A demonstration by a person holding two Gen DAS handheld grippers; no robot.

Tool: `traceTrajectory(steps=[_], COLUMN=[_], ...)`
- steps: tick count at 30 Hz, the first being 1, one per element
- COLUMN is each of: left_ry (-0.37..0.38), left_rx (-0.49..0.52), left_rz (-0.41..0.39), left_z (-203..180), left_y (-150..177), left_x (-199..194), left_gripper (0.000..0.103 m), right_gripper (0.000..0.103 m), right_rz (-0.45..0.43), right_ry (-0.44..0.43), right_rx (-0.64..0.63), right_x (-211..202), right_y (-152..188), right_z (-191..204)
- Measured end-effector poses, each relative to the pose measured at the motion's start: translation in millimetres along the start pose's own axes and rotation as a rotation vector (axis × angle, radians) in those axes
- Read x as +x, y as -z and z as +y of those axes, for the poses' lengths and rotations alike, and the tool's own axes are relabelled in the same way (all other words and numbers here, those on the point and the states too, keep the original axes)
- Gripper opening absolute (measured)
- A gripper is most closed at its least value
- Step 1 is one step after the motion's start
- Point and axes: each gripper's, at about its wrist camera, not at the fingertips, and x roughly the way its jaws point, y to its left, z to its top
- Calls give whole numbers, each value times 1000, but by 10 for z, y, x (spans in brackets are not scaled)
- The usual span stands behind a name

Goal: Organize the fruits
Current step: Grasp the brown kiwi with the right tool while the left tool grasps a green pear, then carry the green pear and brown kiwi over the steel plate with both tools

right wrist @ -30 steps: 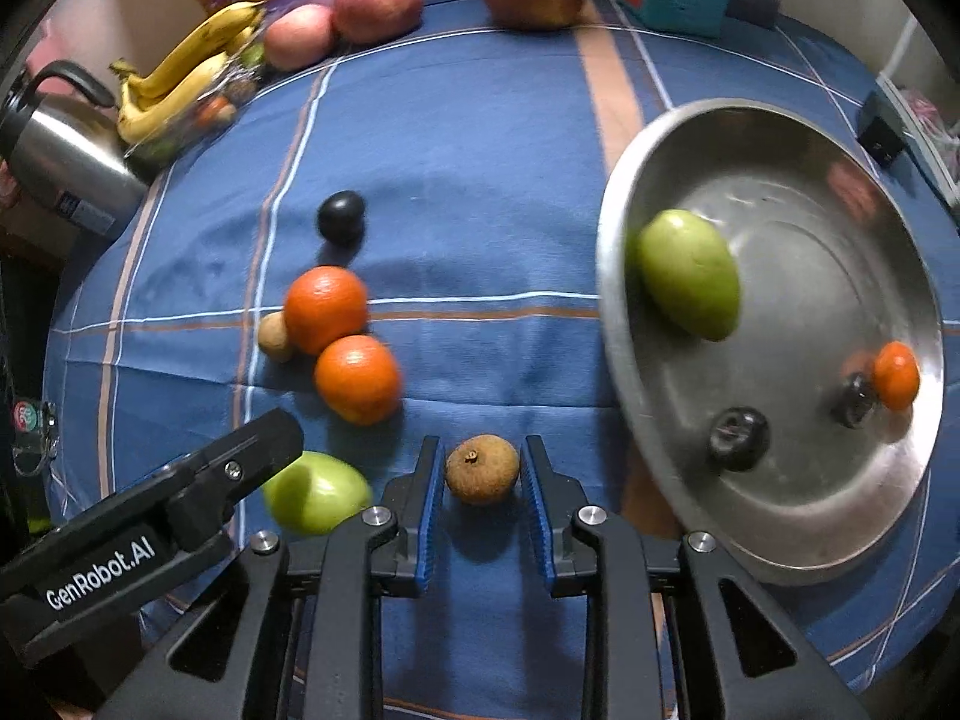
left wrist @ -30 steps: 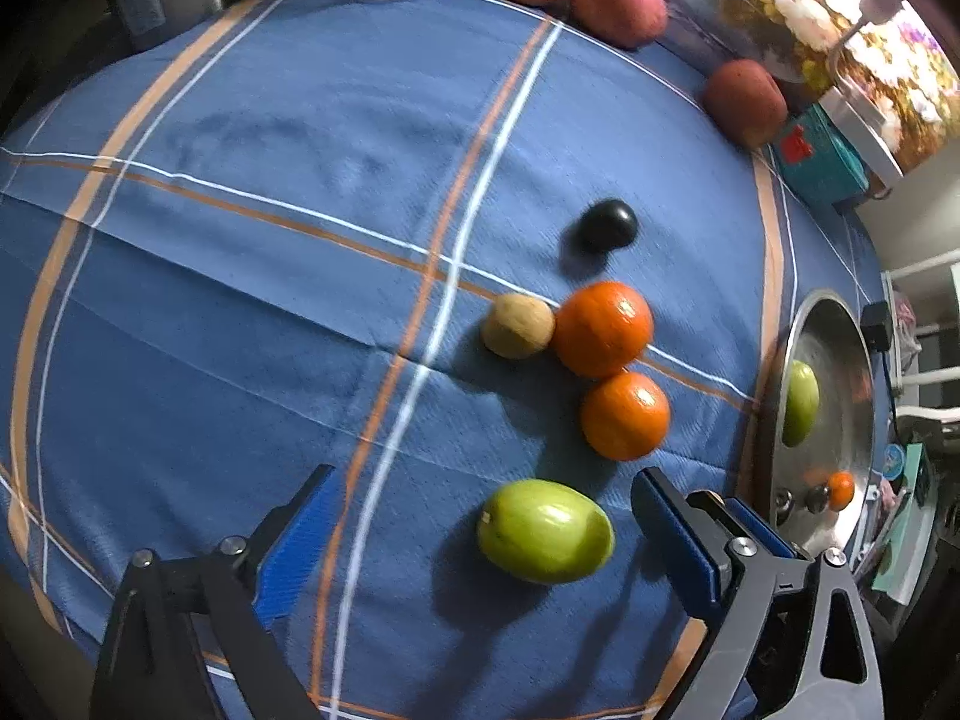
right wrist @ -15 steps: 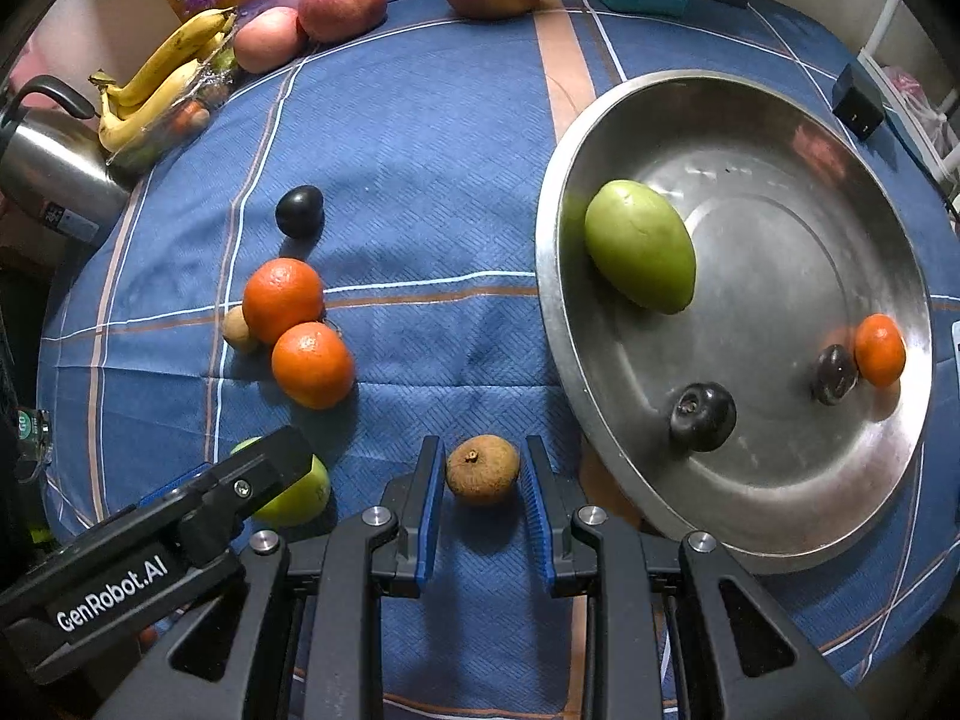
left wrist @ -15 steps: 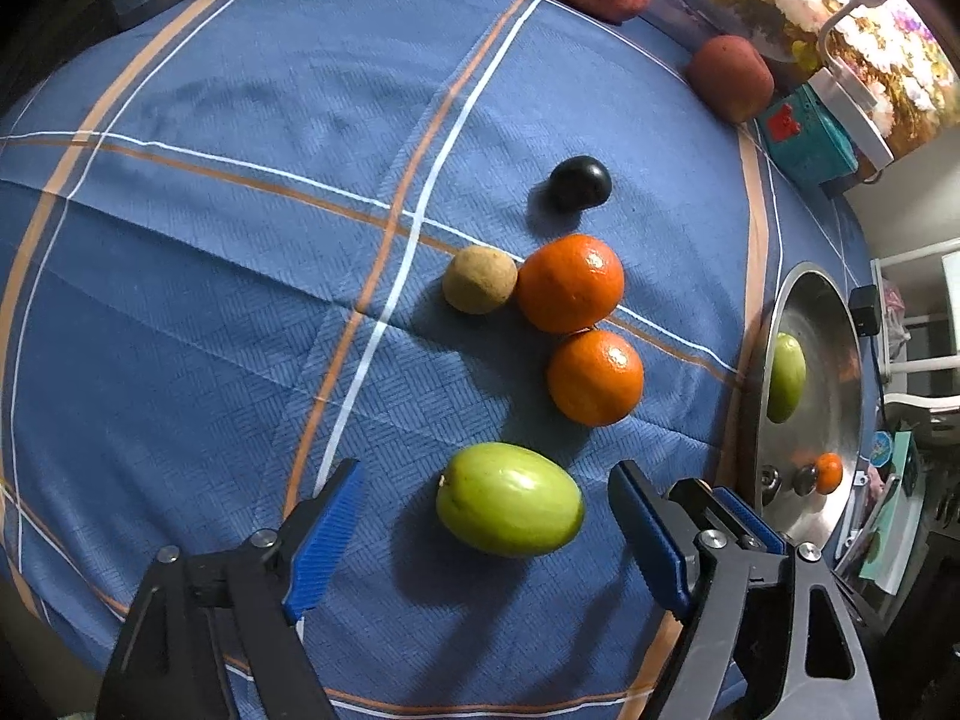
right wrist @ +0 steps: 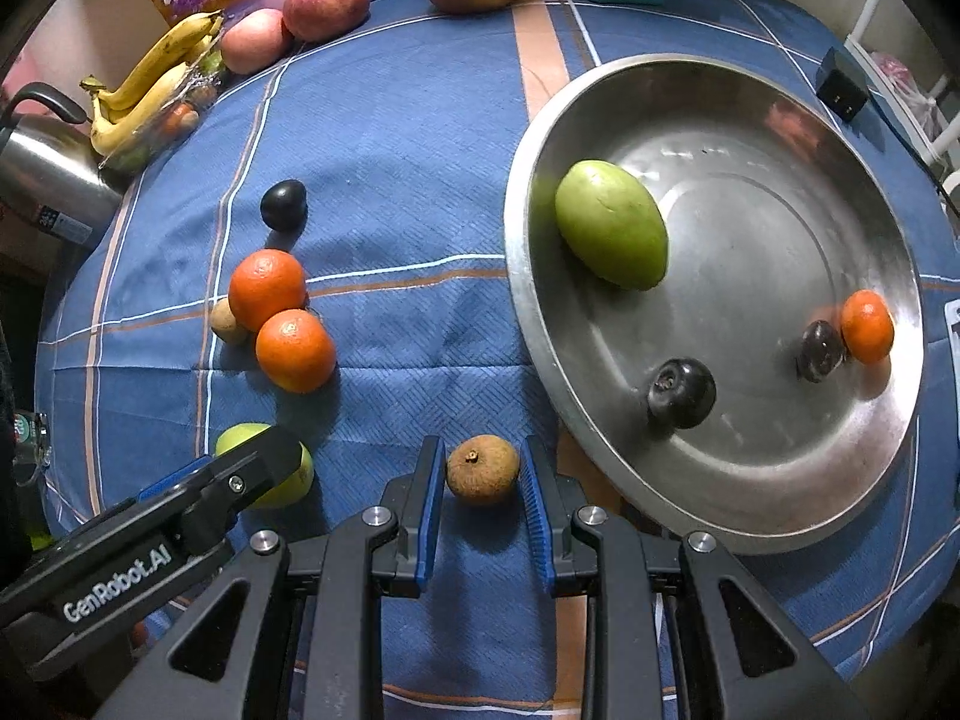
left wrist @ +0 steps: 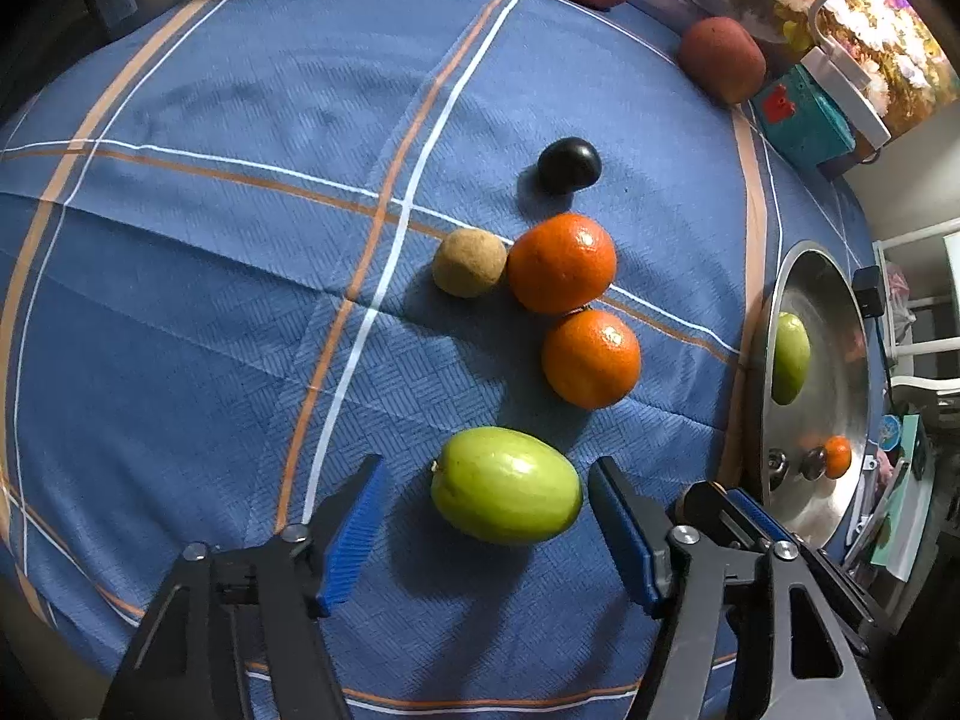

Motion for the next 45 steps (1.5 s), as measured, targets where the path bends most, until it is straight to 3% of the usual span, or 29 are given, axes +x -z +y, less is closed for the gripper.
traceTrajectory(steps=[3, 19, 33, 45], left_ry=[20, 24, 79, 86], left_rx=[11, 19, 37, 53], left_rz=[10, -7, -156, -206], left_z=[-37, -6, 45, -66], left_y=[21, -11, -80, -98], left_x=[37, -46, -608, -749], left_gripper=[54, 54, 54, 54], right_gripper=[27, 27, 27, 27], right_rz=[-4, -12, -133, -197], right_ry=[-1, -17, -39, -56], right_rx=[5, 4, -12, -10], right_x=[-12, -81, -536, -733], right_y=[14, 21, -34, -66], right_z=[-5, -56, -31, -40])
